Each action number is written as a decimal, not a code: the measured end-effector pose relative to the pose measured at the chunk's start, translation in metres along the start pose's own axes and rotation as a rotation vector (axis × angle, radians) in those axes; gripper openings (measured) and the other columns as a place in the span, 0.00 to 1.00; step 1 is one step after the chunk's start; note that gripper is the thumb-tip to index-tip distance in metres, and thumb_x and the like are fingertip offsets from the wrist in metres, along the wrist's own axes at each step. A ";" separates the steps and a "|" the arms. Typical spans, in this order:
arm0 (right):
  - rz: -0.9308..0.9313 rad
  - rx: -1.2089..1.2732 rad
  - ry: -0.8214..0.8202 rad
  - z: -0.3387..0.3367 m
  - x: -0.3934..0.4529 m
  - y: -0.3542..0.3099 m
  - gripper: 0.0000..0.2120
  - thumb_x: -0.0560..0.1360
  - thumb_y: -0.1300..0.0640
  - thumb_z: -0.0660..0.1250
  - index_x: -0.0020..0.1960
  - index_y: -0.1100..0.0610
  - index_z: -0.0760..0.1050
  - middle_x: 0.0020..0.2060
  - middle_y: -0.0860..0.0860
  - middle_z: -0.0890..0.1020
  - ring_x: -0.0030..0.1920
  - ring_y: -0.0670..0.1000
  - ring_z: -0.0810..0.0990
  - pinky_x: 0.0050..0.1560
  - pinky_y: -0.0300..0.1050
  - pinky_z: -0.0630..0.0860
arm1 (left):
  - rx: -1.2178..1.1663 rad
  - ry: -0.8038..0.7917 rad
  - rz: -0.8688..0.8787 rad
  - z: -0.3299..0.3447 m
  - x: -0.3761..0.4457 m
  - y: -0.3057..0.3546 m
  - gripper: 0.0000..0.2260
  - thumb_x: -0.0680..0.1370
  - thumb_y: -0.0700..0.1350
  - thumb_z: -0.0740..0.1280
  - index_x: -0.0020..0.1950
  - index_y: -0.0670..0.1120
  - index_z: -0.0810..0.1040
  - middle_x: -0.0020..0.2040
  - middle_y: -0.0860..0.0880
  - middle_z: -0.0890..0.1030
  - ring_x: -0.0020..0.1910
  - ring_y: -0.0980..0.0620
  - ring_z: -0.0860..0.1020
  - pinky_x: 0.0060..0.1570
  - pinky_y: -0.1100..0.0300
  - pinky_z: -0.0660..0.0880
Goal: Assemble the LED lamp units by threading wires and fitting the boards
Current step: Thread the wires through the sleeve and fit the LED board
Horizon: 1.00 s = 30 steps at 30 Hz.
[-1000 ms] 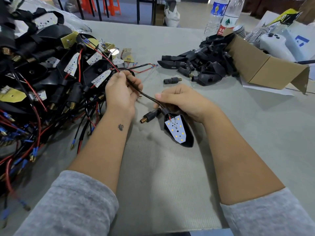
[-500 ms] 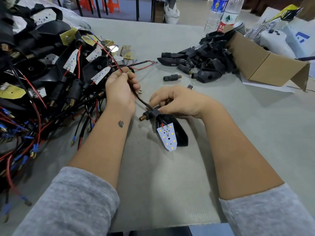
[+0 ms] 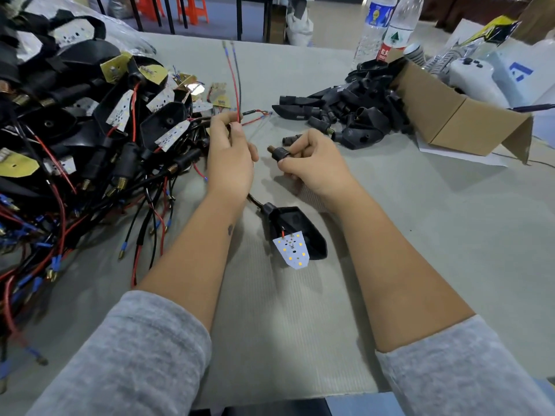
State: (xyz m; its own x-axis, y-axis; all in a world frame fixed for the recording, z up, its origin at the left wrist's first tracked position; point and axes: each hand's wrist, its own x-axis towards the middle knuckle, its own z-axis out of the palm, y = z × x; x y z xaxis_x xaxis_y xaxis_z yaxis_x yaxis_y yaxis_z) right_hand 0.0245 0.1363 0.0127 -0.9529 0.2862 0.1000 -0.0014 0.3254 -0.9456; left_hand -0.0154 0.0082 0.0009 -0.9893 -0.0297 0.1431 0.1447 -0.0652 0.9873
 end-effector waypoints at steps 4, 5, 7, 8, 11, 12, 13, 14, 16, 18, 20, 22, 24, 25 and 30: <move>0.011 0.288 0.082 0.003 0.003 -0.001 0.16 0.74 0.71 0.67 0.55 0.56 0.68 0.37 0.55 0.77 0.33 0.49 0.77 0.39 0.41 0.76 | 0.124 -0.013 0.035 0.006 0.001 -0.001 0.09 0.83 0.44 0.55 0.46 0.55 0.69 0.31 0.51 0.75 0.23 0.60 0.67 0.28 0.61 0.63; 0.015 0.388 0.093 0.004 0.004 -0.001 0.17 0.75 0.72 0.65 0.58 0.57 0.68 0.38 0.55 0.77 0.35 0.50 0.77 0.41 0.41 0.77 | 0.180 -0.037 0.008 0.008 0.001 0.000 0.08 0.83 0.45 0.56 0.46 0.54 0.70 0.32 0.53 0.77 0.25 0.59 0.69 0.29 0.61 0.65; 0.000 0.552 0.092 0.004 0.005 -0.003 0.13 0.77 0.73 0.62 0.57 0.60 0.71 0.38 0.57 0.74 0.38 0.52 0.78 0.45 0.42 0.78 | 0.306 -0.073 -0.021 0.012 -0.001 -0.001 0.07 0.82 0.46 0.57 0.46 0.53 0.72 0.38 0.54 0.81 0.35 0.56 0.76 0.34 0.62 0.72; -0.011 0.612 0.085 0.003 0.005 -0.003 0.10 0.77 0.73 0.61 0.53 0.62 0.73 0.38 0.57 0.73 0.38 0.52 0.77 0.45 0.42 0.78 | 0.374 -0.073 -0.022 0.014 -0.002 -0.001 0.07 0.82 0.47 0.58 0.47 0.52 0.73 0.42 0.54 0.82 0.42 0.53 0.78 0.41 0.60 0.75; -0.004 0.695 0.072 0.000 0.005 -0.003 0.07 0.78 0.70 0.61 0.49 0.62 0.76 0.37 0.53 0.75 0.39 0.50 0.77 0.44 0.41 0.77 | 0.545 -0.054 0.028 0.018 -0.007 -0.003 0.07 0.81 0.48 0.58 0.52 0.51 0.75 0.48 0.52 0.82 0.49 0.49 0.79 0.50 0.52 0.74; 0.000 0.675 0.067 -0.001 0.004 -0.002 0.07 0.79 0.69 0.62 0.52 0.60 0.76 0.37 0.51 0.76 0.39 0.48 0.78 0.46 0.42 0.77 | 0.573 -0.063 0.050 0.018 -0.008 -0.003 0.07 0.80 0.48 0.58 0.52 0.52 0.76 0.48 0.52 0.82 0.48 0.50 0.78 0.47 0.54 0.73; 0.006 0.650 0.063 -0.002 0.004 -0.002 0.08 0.79 0.68 0.63 0.55 0.60 0.76 0.38 0.50 0.77 0.40 0.47 0.78 0.49 0.43 0.76 | 0.583 -0.079 0.065 0.018 -0.008 -0.003 0.07 0.80 0.48 0.59 0.52 0.53 0.76 0.46 0.53 0.81 0.46 0.52 0.78 0.44 0.56 0.71; 0.011 0.633 0.058 -0.003 0.004 -0.002 0.10 0.79 0.67 0.63 0.58 0.59 0.76 0.39 0.49 0.78 0.42 0.47 0.78 0.51 0.45 0.74 | 0.575 -0.101 0.073 0.018 -0.008 -0.003 0.08 0.80 0.48 0.59 0.52 0.54 0.77 0.43 0.55 0.81 0.44 0.53 0.77 0.41 0.57 0.69; 0.013 0.615 0.042 -0.003 0.003 -0.003 0.11 0.79 0.66 0.63 0.60 0.59 0.75 0.40 0.48 0.79 0.46 0.50 0.78 0.53 0.46 0.73 | 0.523 -0.151 0.084 0.016 -0.008 -0.002 0.08 0.80 0.49 0.60 0.52 0.54 0.79 0.38 0.56 0.78 0.41 0.53 0.77 0.41 0.58 0.69; 0.010 0.591 0.028 -0.002 0.002 -0.003 0.10 0.79 0.65 0.64 0.58 0.57 0.76 0.41 0.49 0.79 0.46 0.50 0.78 0.51 0.43 0.73 | 0.482 -0.189 0.108 0.014 -0.007 -0.001 0.10 0.80 0.51 0.61 0.51 0.52 0.81 0.36 0.56 0.77 0.41 0.52 0.76 0.43 0.56 0.72; 0.006 0.566 0.019 -0.003 0.000 -0.003 0.09 0.79 0.65 0.64 0.57 0.57 0.77 0.44 0.51 0.79 0.45 0.49 0.79 0.49 0.41 0.74 | 0.440 -0.204 0.114 0.014 -0.007 0.000 0.08 0.80 0.51 0.62 0.48 0.53 0.81 0.34 0.55 0.77 0.39 0.52 0.76 0.44 0.56 0.72; 0.003 0.550 0.006 -0.004 0.000 -0.002 0.09 0.78 0.65 0.64 0.57 0.57 0.77 0.45 0.51 0.80 0.45 0.49 0.79 0.49 0.42 0.74 | 0.389 -0.202 0.100 0.013 -0.006 0.001 0.09 0.80 0.49 0.63 0.42 0.54 0.79 0.33 0.54 0.78 0.36 0.53 0.76 0.42 0.56 0.73; -0.003 0.516 -0.007 -0.004 0.000 -0.002 0.11 0.79 0.64 0.64 0.60 0.60 0.77 0.45 0.51 0.81 0.47 0.49 0.79 0.51 0.43 0.74 | 0.320 -0.169 0.061 0.013 -0.006 0.001 0.10 0.80 0.46 0.62 0.41 0.53 0.78 0.34 0.52 0.78 0.35 0.53 0.75 0.40 0.56 0.73; -0.006 0.500 -0.011 -0.004 0.000 -0.001 0.12 0.79 0.64 0.64 0.61 0.60 0.76 0.45 0.50 0.81 0.47 0.49 0.79 0.52 0.44 0.74 | 0.274 -0.140 0.033 0.013 -0.005 0.001 0.10 0.81 0.45 0.61 0.41 0.52 0.77 0.34 0.52 0.78 0.33 0.55 0.75 0.38 0.57 0.74; 0.003 0.462 -0.006 -0.004 -0.001 -0.001 0.12 0.78 0.64 0.65 0.61 0.61 0.77 0.45 0.51 0.79 0.45 0.48 0.78 0.50 0.43 0.74 | 0.014 0.007 -0.090 0.012 -0.001 0.006 0.09 0.83 0.41 0.55 0.45 0.47 0.71 0.34 0.48 0.79 0.26 0.58 0.76 0.29 0.64 0.74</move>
State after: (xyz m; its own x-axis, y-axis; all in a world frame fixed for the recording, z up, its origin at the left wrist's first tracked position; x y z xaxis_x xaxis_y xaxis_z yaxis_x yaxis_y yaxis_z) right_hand 0.0263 0.1392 0.0145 -0.9547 0.2813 0.0966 -0.1326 -0.1119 -0.9848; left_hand -0.0140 0.0193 0.0079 -0.9981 -0.0316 0.0532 0.0548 -0.0541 0.9970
